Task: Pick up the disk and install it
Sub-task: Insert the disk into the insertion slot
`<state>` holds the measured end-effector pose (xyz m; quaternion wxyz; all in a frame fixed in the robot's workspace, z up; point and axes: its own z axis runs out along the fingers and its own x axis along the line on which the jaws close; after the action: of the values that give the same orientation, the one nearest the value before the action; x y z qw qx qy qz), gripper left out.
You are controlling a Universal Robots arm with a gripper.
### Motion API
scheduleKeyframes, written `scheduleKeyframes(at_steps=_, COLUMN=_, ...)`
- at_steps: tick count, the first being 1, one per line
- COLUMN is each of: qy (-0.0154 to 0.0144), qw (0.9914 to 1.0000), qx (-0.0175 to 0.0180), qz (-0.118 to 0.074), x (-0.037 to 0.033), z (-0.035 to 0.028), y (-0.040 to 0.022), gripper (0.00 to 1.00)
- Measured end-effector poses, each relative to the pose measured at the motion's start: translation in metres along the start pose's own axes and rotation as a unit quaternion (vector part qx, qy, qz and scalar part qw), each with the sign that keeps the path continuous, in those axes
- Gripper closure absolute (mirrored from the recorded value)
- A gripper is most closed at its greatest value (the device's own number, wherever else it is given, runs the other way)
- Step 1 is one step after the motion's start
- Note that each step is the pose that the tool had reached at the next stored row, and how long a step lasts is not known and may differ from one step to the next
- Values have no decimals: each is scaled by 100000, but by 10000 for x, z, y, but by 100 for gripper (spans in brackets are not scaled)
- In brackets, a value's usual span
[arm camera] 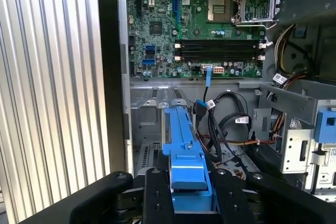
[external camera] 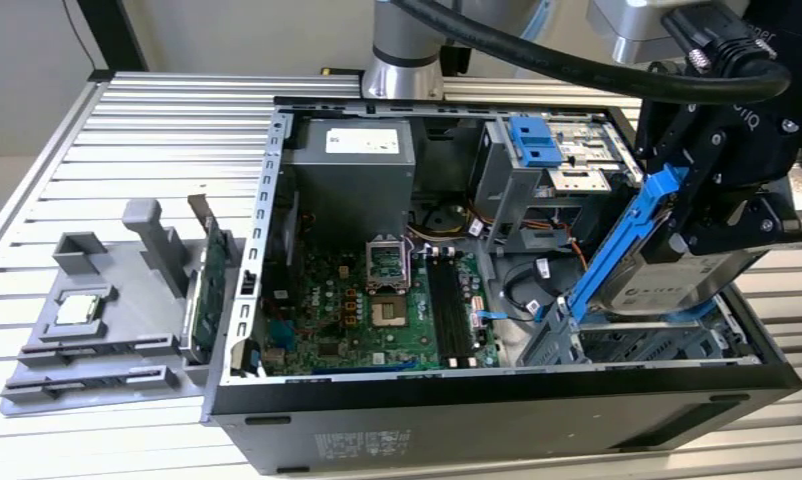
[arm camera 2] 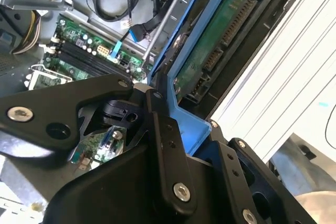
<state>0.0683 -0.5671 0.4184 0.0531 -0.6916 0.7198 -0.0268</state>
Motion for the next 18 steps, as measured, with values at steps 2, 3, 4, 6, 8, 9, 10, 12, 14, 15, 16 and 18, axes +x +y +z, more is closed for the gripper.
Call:
scheduleKeyframes(at_steps=2, qy=34, qw=100000, qx=5, qz=-2, x=1, z=32, y=3, gripper=100)
scheduleKeyframes(at_steps=3, qy=59, qw=100000, qx=8, qz=-6, x=2, z=49, y=4, gripper=100)
scheduleKeyframes(at_steps=4, qy=78, qw=100000, qx=5, qz=-9, x=3, z=65, y=6, gripper=100)
scheduleKeyframes(at_steps=6, qy=86, qw=100000, qx=7, qz=-8, x=3, z=74, y=6, gripper=100)
scheduleKeyframes(at_steps=8, qy=91, qw=100000, qx=7, qz=-10, x=3, z=75, y=6, gripper=100)
scheduleKeyframes(at_steps=9, qy=92, qw=100000, qx=8, qz=-9, x=3, z=74, y=5, gripper=100)
scheduleKeyframes(at_steps=10, qy=92, qw=100000, qx=7, qz=-9, x=3, z=74, y=5, gripper=100)
scheduleKeyframes(at_steps=12, qy=81, qw=100000, qx=8, qz=-9, x=4, z=70, y=4, gripper=100)
scheduleKeyframes(at_steps=14, qy=45, qw=100000, qx=10, qz=-5, x=3, z=61, y=3, gripper=100)
scheduleKeyframes(at_steps=15, qy=45, qw=100000, qx=10, qz=-5, x=2, z=54, y=2, gripper=100)
scheduleKeyframes(at_steps=16, qy=81, qw=100000, qx=8, qz=-9, x=2, z=42, y=0, gripper=100)
scheduleKeyframes(at_steps=18, qy=78, qw=100000, qx=5, qz=-5, x=0, z=17, y=-2, gripper=100)
